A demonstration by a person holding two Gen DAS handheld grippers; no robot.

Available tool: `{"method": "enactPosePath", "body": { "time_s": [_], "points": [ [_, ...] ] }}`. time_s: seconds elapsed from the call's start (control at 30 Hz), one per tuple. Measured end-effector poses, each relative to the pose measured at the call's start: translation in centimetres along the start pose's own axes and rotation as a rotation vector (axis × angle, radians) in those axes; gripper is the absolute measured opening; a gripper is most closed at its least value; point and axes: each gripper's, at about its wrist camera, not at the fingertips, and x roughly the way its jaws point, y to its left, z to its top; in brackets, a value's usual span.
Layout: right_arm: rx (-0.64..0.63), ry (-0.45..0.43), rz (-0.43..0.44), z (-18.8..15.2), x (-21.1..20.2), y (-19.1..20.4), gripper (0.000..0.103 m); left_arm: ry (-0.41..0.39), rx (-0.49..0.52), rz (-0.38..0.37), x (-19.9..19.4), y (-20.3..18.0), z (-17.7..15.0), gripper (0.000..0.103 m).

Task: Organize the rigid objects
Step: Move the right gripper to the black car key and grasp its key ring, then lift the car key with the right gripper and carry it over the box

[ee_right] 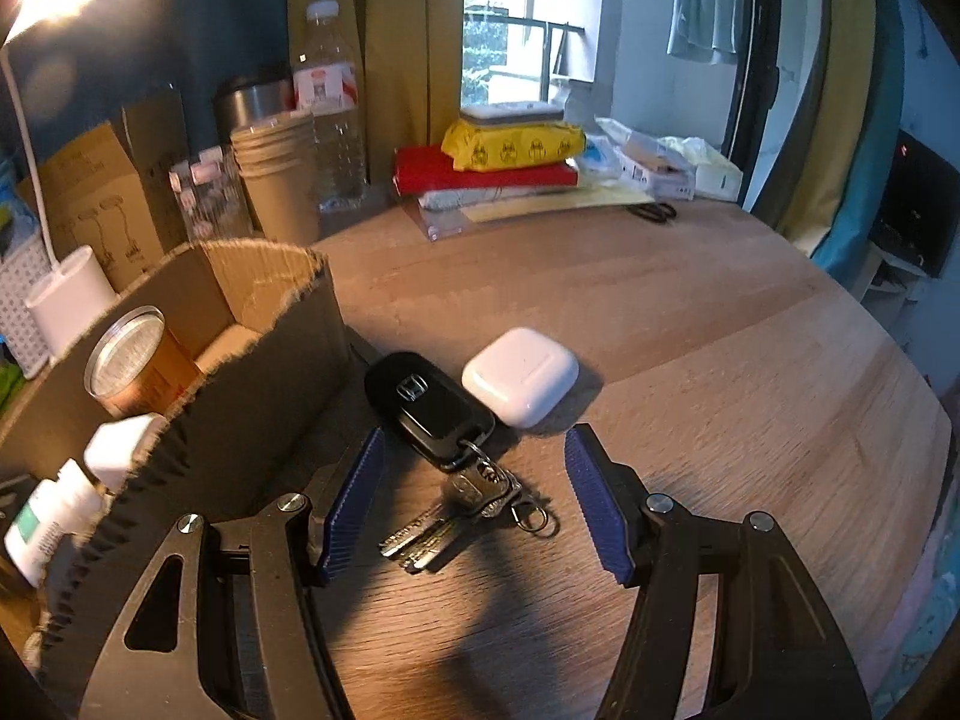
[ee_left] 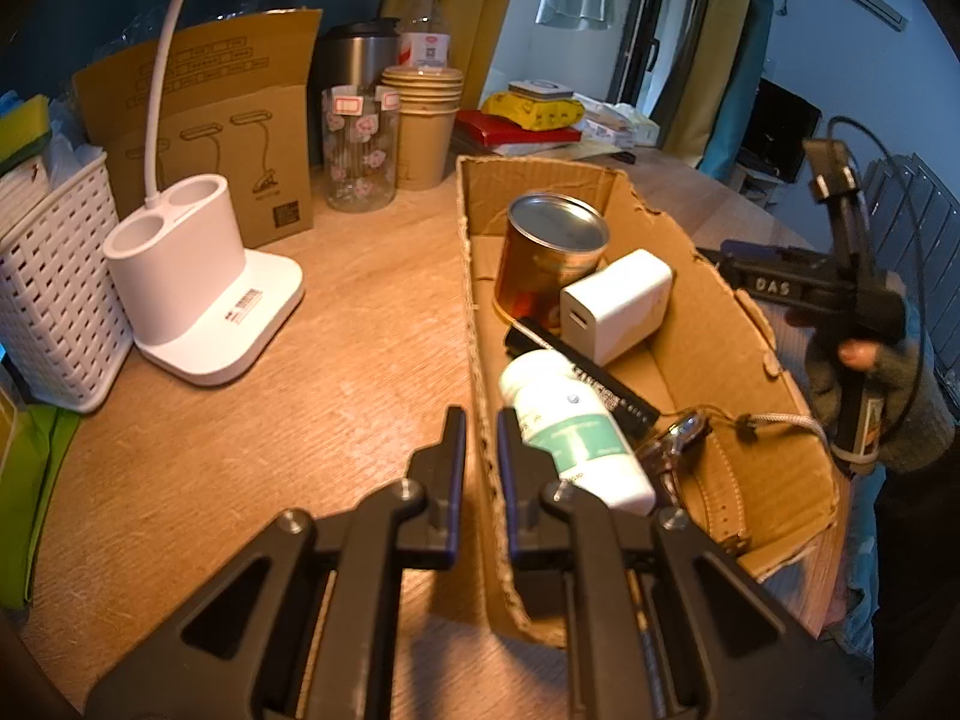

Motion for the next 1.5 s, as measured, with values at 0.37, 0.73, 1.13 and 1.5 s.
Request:
{"method": "enactPosePath", "body": {
  "time_s": [0.37,0.73,1.13,1.5],
  "points": [
    [-0.034,0.061,0.001,0.2,1.5,0.8,0.064,0.0,0.0,0.0,0.0,0.0,0.0,0.011],
    [-0.073,0.093,-0.025,0.0,2.2,1.3,0.027,0.0,0.0,0.0,0.0,0.0,0.0,0.011],
    [-0.113,0.021,0.013,0.0,0.0,2.2,0.002,0.0,0.001,0.001,0.0,0.0,0.0,0.011],
    [-0.021,-0.078,0.046,1.2,-2.9,1.0,0.002,0.0,0.001,0.001,0.0,0.0,0.0,0.011]
  ]
}}
